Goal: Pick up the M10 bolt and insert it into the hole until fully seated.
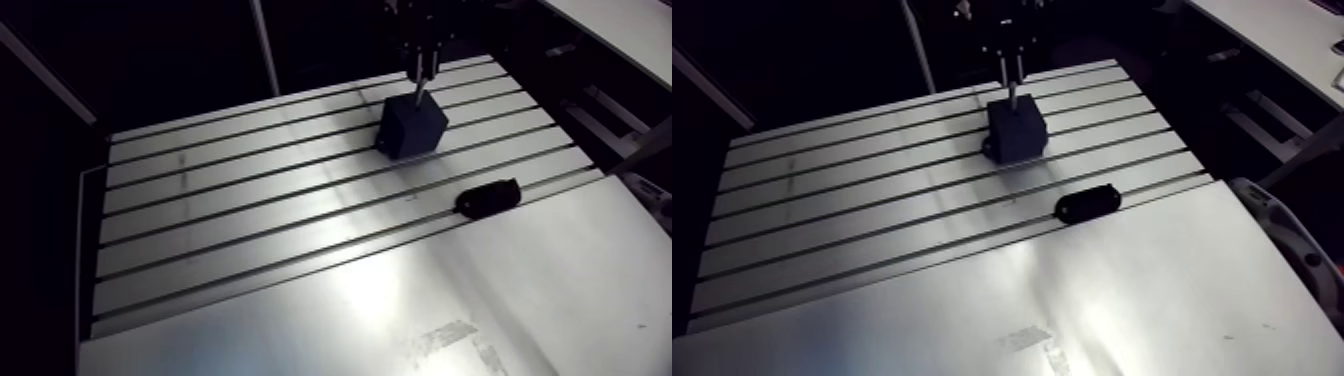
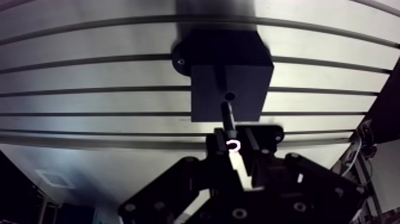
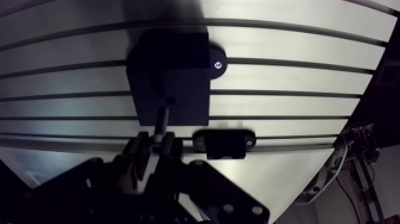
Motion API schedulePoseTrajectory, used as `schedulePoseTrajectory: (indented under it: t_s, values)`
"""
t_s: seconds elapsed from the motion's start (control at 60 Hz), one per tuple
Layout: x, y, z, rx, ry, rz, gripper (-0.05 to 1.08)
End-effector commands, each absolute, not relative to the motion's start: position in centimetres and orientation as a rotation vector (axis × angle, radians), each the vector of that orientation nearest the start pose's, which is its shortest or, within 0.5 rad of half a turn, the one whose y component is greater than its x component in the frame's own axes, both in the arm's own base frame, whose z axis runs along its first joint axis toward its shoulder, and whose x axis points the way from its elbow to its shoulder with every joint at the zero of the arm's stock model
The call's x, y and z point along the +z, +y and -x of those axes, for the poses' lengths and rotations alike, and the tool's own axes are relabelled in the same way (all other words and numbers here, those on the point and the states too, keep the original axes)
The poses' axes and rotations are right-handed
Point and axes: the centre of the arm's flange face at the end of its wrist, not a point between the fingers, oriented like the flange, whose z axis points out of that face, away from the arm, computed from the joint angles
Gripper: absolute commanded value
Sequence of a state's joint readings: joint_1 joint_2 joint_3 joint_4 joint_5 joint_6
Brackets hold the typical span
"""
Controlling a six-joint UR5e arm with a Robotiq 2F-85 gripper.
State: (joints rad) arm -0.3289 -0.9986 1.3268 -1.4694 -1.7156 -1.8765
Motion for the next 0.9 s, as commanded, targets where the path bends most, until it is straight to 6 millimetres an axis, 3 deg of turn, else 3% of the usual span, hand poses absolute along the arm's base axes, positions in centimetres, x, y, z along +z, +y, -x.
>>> schedulePoseTrajectory:
  t_s: [0.017, 0.9]
  values:
    - [26.23, 9.83, 65.41, 0.002, 2.689, 0.011, 1.08]
    - [25.53, 10.2, 65.22, -0.002, 2.681, 0.006, 1.08]
